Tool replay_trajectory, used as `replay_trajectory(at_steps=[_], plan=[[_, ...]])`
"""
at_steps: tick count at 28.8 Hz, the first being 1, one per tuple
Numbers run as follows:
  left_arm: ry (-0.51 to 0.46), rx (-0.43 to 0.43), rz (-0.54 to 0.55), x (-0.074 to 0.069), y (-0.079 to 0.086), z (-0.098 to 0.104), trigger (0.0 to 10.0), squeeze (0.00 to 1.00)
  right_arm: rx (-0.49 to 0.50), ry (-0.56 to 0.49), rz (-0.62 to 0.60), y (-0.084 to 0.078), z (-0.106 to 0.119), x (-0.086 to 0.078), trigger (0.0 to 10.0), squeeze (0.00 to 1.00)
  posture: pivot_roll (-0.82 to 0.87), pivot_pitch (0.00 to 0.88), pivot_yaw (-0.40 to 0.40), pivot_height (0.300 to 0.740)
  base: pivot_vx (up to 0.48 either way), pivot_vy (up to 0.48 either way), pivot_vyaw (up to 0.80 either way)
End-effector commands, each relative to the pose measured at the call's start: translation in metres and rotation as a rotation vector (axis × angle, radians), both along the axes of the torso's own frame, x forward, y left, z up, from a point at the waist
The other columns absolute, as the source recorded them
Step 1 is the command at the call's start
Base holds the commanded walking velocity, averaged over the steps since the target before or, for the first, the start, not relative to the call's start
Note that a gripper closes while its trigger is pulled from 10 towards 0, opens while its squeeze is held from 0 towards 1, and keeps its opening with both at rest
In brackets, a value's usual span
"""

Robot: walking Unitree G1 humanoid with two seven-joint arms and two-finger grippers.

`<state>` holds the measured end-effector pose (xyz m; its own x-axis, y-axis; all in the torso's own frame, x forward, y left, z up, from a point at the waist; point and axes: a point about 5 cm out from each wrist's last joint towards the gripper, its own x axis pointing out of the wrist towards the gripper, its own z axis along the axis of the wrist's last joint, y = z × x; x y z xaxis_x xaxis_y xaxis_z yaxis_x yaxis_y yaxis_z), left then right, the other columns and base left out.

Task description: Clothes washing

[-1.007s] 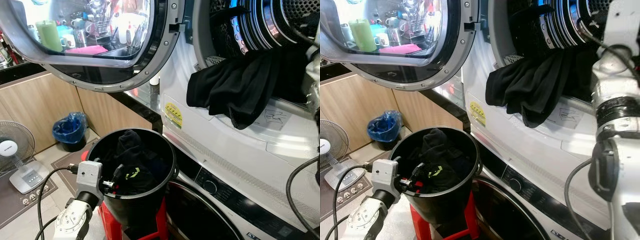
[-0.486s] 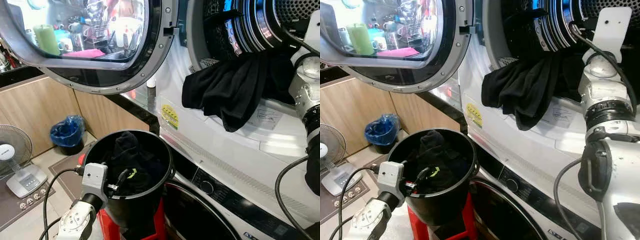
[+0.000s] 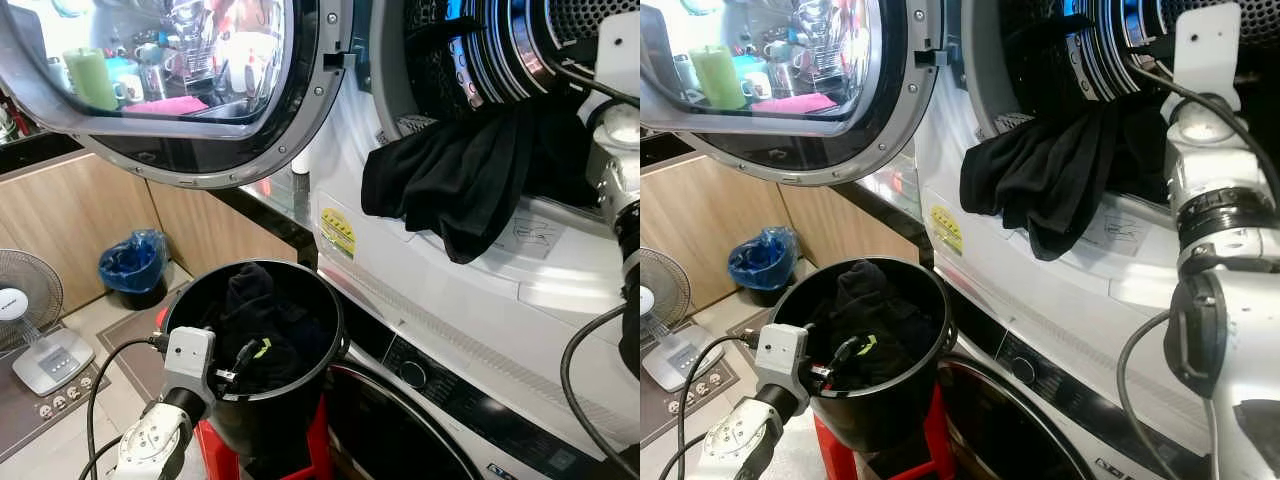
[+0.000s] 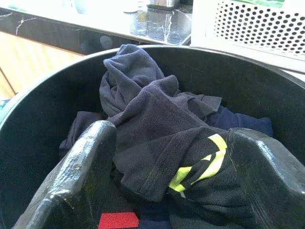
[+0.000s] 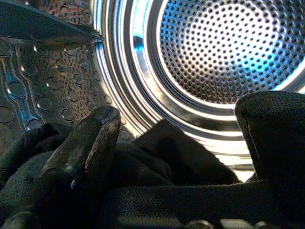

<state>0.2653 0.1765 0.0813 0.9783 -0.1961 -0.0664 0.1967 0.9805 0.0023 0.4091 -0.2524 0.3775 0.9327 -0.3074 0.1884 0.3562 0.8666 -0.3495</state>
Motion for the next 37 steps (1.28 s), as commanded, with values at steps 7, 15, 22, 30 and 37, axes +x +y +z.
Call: replay_trajectory(at_steps=[7, 15, 22, 30, 37], plan=[[0.033, -0.023, -0.010, -0.001, -0.002, -0.003, 10.0, 0.00, 0.260, -0.004, 0.142, 0.009, 0.012, 0.000, 10.0, 0.00, 0.06, 0.044, -0.004, 0.740, 0.000, 0.000, 0.00], [0.048, -0.039, -0.015, -0.001, -0.003, -0.004, 10.0, 0.00, -0.033, 0.037, 0.036, 0.003, 0.029, -0.006, 10.0, 0.00, 0.06, 0.043, -0.006, 0.740, 0.000, 0.000, 0.00], [0.069, -0.062, -0.018, -0.003, -0.005, -0.005, 10.0, 0.00, -0.082, 0.034, 0.001, -0.005, 0.044, -0.013, 10.0, 0.00, 0.06, 0.040, -0.009, 0.740, 0.000, 0.000, 0.00], [0.073, -0.080, -0.017, -0.002, -0.007, -0.006, 10.0, 0.00, 0.054, -0.054, -0.072, -0.020, 0.049, -0.019, 10.0, 0.00, 0.05, 0.030, -0.007, 0.740, 0.000, 0.000, 0.00], [0.066, -0.083, -0.007, -0.002, -0.007, -0.005, 10.0, 0.00, 0.167, -0.233, -0.294, -0.047, 0.057, -0.035, 10.0, 0.00, 0.06, 0.027, -0.004, 0.740, 0.000, 0.000, 0.00]])
